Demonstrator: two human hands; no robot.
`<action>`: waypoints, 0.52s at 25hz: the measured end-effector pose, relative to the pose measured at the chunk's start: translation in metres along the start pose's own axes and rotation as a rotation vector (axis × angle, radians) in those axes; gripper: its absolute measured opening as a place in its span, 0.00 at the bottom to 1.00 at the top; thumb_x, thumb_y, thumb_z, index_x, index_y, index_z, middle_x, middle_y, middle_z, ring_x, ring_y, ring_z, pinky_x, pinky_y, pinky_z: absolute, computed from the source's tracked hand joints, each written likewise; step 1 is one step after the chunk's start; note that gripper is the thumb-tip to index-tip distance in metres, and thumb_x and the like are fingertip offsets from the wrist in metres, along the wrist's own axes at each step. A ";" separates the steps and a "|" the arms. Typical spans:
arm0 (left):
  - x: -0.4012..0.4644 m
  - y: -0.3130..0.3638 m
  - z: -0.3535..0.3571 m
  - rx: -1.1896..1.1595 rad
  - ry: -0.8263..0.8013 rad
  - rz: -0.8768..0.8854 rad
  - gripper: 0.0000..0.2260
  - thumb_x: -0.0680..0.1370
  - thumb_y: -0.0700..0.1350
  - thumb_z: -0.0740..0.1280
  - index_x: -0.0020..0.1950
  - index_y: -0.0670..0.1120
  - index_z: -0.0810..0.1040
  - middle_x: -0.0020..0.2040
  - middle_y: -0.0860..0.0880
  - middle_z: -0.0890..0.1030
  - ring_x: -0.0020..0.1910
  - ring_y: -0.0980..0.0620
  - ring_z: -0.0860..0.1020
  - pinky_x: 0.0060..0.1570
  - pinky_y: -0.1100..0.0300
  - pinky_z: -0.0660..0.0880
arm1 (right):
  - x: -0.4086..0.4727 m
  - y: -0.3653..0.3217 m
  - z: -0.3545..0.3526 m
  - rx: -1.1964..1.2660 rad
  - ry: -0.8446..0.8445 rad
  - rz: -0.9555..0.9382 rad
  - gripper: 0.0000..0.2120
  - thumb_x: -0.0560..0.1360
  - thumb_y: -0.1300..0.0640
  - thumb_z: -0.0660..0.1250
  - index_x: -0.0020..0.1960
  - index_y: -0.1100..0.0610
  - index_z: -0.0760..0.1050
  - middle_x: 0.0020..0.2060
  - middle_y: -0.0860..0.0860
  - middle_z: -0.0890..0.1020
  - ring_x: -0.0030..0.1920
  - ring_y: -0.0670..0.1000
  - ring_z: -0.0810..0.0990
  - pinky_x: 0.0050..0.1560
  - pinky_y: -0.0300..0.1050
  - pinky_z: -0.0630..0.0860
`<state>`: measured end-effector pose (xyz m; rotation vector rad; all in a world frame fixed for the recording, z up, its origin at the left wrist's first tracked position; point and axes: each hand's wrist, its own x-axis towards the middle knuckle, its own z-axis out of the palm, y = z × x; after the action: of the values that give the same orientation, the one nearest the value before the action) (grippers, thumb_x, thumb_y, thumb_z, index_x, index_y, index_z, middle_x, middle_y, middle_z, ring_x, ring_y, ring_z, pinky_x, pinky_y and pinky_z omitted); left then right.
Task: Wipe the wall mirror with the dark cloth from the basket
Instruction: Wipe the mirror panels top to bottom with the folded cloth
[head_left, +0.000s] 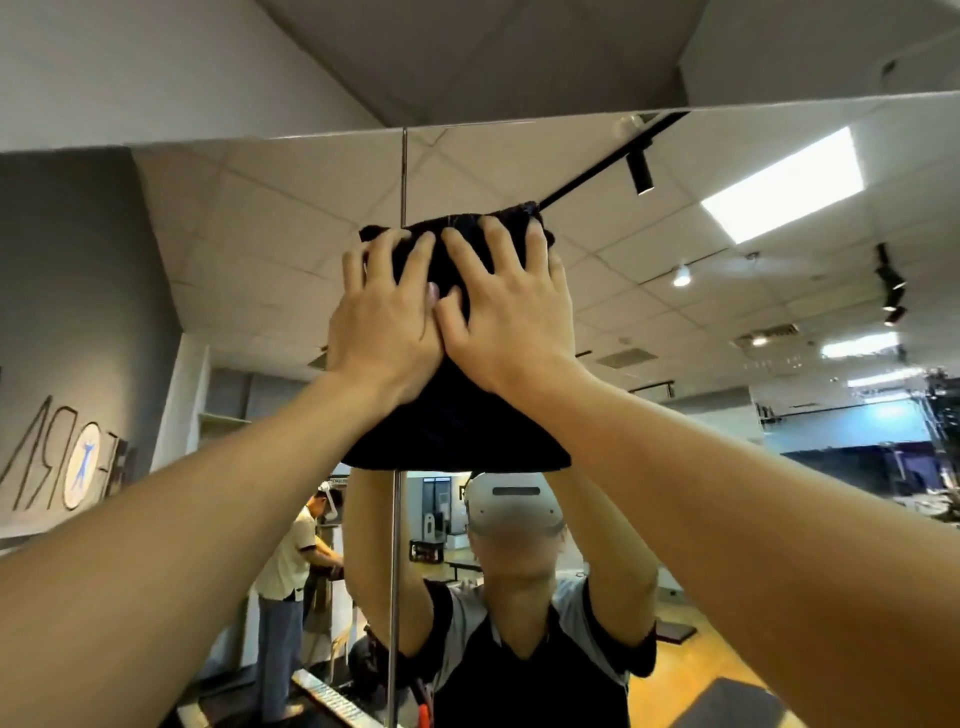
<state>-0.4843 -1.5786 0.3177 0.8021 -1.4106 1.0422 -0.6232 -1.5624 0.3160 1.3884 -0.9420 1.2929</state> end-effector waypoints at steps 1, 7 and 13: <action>-0.010 0.002 -0.001 -0.002 -0.004 -0.002 0.23 0.83 0.49 0.56 0.78 0.47 0.65 0.75 0.43 0.65 0.72 0.41 0.63 0.59 0.45 0.74 | -0.010 -0.002 -0.001 0.002 -0.007 0.007 0.29 0.80 0.40 0.52 0.79 0.48 0.64 0.77 0.54 0.66 0.78 0.66 0.57 0.76 0.63 0.60; -0.067 0.011 -0.004 0.008 -0.043 -0.011 0.25 0.82 0.52 0.55 0.79 0.46 0.64 0.76 0.42 0.65 0.73 0.39 0.63 0.64 0.42 0.73 | -0.072 -0.012 -0.006 -0.004 -0.039 0.018 0.28 0.82 0.43 0.53 0.80 0.49 0.63 0.79 0.56 0.65 0.79 0.66 0.56 0.77 0.65 0.59; -0.085 0.029 -0.002 0.013 -0.069 -0.058 0.26 0.82 0.52 0.54 0.79 0.44 0.61 0.77 0.41 0.61 0.74 0.37 0.61 0.64 0.39 0.74 | -0.090 -0.005 -0.011 -0.041 -0.065 -0.007 0.27 0.83 0.44 0.53 0.80 0.51 0.63 0.79 0.58 0.64 0.80 0.68 0.54 0.78 0.65 0.58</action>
<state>-0.5005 -1.5740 0.2298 0.8910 -1.4312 0.9880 -0.6330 -1.5581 0.2256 1.4084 -1.0015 1.2234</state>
